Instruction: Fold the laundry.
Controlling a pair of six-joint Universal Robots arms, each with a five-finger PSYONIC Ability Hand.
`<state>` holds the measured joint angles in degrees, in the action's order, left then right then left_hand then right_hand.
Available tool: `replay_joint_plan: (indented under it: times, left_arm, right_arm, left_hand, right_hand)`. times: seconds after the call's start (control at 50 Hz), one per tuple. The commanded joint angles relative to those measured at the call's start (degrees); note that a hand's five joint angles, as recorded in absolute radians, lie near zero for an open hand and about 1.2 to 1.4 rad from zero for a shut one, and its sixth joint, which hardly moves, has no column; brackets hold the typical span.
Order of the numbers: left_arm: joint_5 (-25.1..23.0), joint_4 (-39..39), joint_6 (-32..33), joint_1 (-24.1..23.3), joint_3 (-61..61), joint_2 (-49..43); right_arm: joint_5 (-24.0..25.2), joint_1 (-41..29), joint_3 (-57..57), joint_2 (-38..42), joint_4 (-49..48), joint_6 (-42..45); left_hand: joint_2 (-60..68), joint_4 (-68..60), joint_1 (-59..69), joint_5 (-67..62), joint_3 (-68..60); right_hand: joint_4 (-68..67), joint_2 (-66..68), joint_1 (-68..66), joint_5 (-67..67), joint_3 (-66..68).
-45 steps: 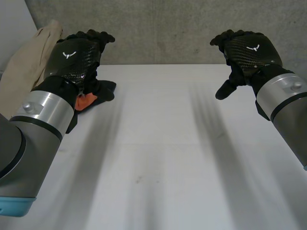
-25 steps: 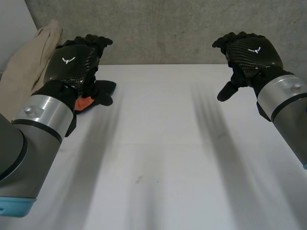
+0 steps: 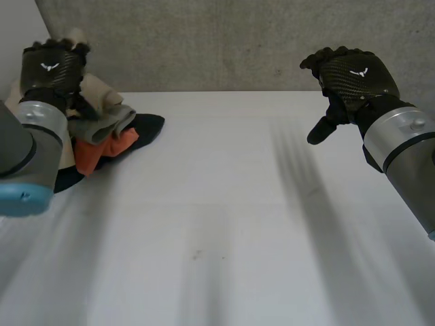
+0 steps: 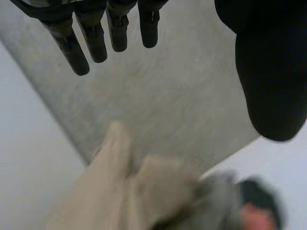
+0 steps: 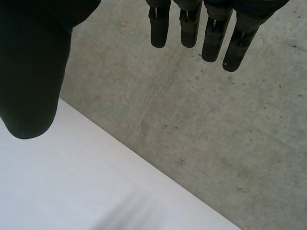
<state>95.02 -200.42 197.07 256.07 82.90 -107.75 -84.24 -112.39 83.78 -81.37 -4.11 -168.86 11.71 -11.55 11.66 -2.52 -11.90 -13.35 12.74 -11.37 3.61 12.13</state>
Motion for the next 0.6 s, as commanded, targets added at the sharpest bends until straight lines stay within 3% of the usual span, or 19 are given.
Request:
replay_joint_plan:
  times: [0.02, 0.2, 0.26, 0.28, 0.3, 0.32, 0.5, 0.6]
  left_arm:
    - [-0.19, -3.75, 11.66, 9.18, -8.80, -14.76]
    - [0.60, -4.54, 13.95, 13.93, -17.42, -26.28]
    - [0.87, -4.72, 13.95, 14.28, -17.95, -26.64]
    - [0.95, -4.72, 13.78, 14.28, -17.95, -26.46]
    - [1.30, -4.80, 13.60, 13.85, -17.95, -26.11]
    - [1.48, -4.81, 13.60, 13.58, -17.78, -26.02]
    - [1.92, -5.51, 10.00, 5.59, -13.12, -12.85]
    - [1.40, -6.12, 6.75, -2.74, -8.82, -2.58]
  right_arm:
    - [0.13, 0.59, 0.15, 0.07, 0.07, 0.02]
    - [0.13, 0.68, 0.24, 0.69, 0.07, 0.02]
    - [0.13, 0.76, 0.50, 0.69, 0.07, 0.02]
    - [0.13, 0.76, 0.59, 0.69, 0.07, 0.11]
    - [0.13, 0.68, 0.59, 0.78, 0.07, 0.20]
    - [0.13, 0.76, 0.59, 0.78, 0.07, 0.37]
    - [0.13, 0.68, 0.59, 1.30, 0.07, 2.13]
    - [0.13, 0.76, 0.50, 1.31, 0.07, 2.13]
  left_hand:
    - [-1.71, 1.55, -1.66, 2.52, 1.90]
    - [0.68, -0.84, 0.73, 0.13, -0.49]
    - [23.64, -23.80, 23.69, -22.83, -23.45]
    - [34.73, -34.88, 34.78, -33.92, -34.54]
    - [56.82, -56.97, 56.87, -56.01, -56.63]
    - [66.53, -66.69, 66.58, -65.72, -66.34]
    - [68.29, -68.45, 68.34, -67.48, -68.10]
    - [68.29, -68.45, 68.34, -67.48, -68.10]
  right_hand:
    - [3.35, -2.74, 1.37, -3.61, -2.13]
    - [3.35, -2.74, 1.37, -3.61, -2.13]
    - [3.35, -2.74, 1.37, -3.61, -2.13]
    - [3.35, -2.74, 1.37, -3.61, -2.13]
    - [3.35, -2.74, 1.37, -3.61, -2.13]
    - [3.35, -2.74, 1.37, -3.61, -2.13]
    - [3.35, -2.74, 1.37, -3.61, -2.13]
    - [3.35, -2.74, 1.37, -3.61, -2.13]
